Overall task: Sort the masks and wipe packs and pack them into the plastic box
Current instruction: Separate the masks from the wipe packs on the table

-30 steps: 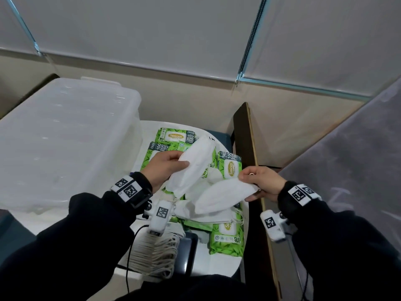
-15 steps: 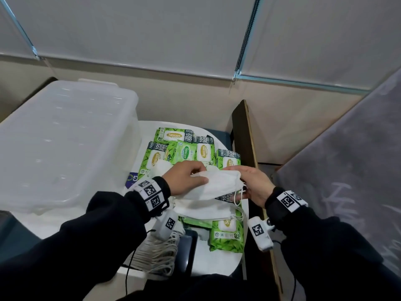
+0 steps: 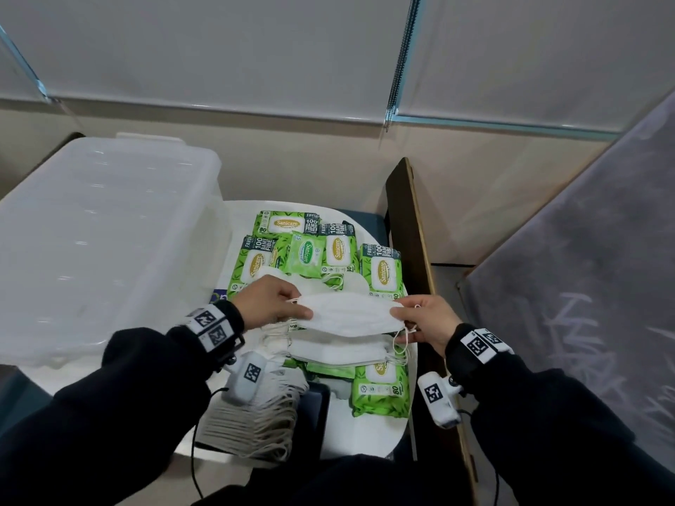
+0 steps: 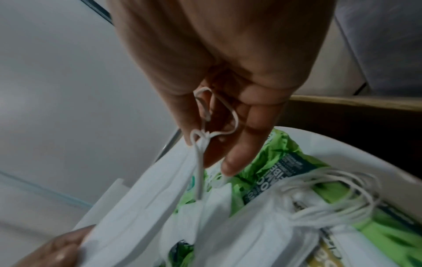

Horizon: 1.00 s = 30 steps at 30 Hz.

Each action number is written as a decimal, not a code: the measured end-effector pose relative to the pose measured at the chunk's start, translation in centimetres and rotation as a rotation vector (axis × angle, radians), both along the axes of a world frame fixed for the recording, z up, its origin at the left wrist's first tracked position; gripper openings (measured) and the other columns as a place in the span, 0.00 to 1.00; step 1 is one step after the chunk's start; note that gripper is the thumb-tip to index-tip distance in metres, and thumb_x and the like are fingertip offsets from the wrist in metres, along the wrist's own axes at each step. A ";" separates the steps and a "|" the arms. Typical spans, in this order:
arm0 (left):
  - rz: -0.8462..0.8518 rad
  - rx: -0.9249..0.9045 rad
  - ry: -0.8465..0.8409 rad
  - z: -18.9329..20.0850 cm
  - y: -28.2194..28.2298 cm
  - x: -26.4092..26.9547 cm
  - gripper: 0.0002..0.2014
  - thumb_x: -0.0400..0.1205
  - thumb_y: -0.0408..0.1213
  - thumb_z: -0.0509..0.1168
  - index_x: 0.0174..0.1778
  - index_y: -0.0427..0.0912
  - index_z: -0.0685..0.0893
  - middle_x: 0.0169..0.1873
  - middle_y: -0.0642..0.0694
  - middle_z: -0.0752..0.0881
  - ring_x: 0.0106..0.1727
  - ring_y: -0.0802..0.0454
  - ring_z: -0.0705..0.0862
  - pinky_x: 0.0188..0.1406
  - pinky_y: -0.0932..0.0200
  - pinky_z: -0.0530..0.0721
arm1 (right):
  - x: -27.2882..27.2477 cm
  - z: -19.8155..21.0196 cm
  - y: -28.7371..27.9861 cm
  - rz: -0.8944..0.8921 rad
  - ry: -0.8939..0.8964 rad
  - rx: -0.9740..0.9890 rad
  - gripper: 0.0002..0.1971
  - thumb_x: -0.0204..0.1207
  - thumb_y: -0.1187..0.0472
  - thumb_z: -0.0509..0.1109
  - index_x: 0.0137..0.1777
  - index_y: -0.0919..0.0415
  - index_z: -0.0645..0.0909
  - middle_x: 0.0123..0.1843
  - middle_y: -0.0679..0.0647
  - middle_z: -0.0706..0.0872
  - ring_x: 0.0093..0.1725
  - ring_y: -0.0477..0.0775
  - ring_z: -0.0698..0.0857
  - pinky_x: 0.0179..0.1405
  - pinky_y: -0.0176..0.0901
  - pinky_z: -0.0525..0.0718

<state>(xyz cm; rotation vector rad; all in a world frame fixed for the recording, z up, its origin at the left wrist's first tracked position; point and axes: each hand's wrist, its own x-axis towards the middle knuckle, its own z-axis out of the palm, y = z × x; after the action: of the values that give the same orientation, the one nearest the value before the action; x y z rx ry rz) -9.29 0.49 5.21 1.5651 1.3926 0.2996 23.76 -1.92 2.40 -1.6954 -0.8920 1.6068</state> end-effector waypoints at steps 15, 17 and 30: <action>0.510 -0.457 -0.306 -5.9 0.8 -5.6 0.14 0.81 0.34 0.75 0.36 0.46 0.77 0.25 0.50 0.65 0.22 0.55 0.59 0.17 0.66 0.58 | 3.0 -3.0 -0.2 -0.377 0.327 -0.066 0.09 0.82 0.73 0.64 0.46 0.59 0.79 0.22 0.49 0.67 0.22 0.48 0.72 0.41 0.49 0.85; 0.498 -0.472 -0.305 -6.9 0.4 -5.3 0.11 0.81 0.32 0.75 0.38 0.44 0.79 0.26 0.49 0.67 0.23 0.55 0.62 0.19 0.65 0.62 | 3.1 -4.0 -0.6 -0.279 0.155 -0.139 0.11 0.80 0.74 0.66 0.41 0.58 0.78 0.23 0.48 0.68 0.20 0.47 0.68 0.29 0.41 0.76; -0.025 0.037 0.404 -7.0 0.7 -2.4 0.19 0.73 0.56 0.80 0.55 0.53 0.87 0.49 0.54 0.87 0.49 0.55 0.85 0.48 0.57 0.81 | 1.8 -6.2 0.1 0.140 -0.465 0.014 0.04 0.76 0.57 0.79 0.47 0.54 0.88 0.49 0.53 0.92 0.51 0.54 0.89 0.56 0.52 0.87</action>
<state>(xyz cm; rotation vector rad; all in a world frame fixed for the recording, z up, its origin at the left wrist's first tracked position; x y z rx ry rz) -11.66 1.22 -1.75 1.7368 1.6790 -0.0097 25.60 -1.78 -3.75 -2.0777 -1.2648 1.3030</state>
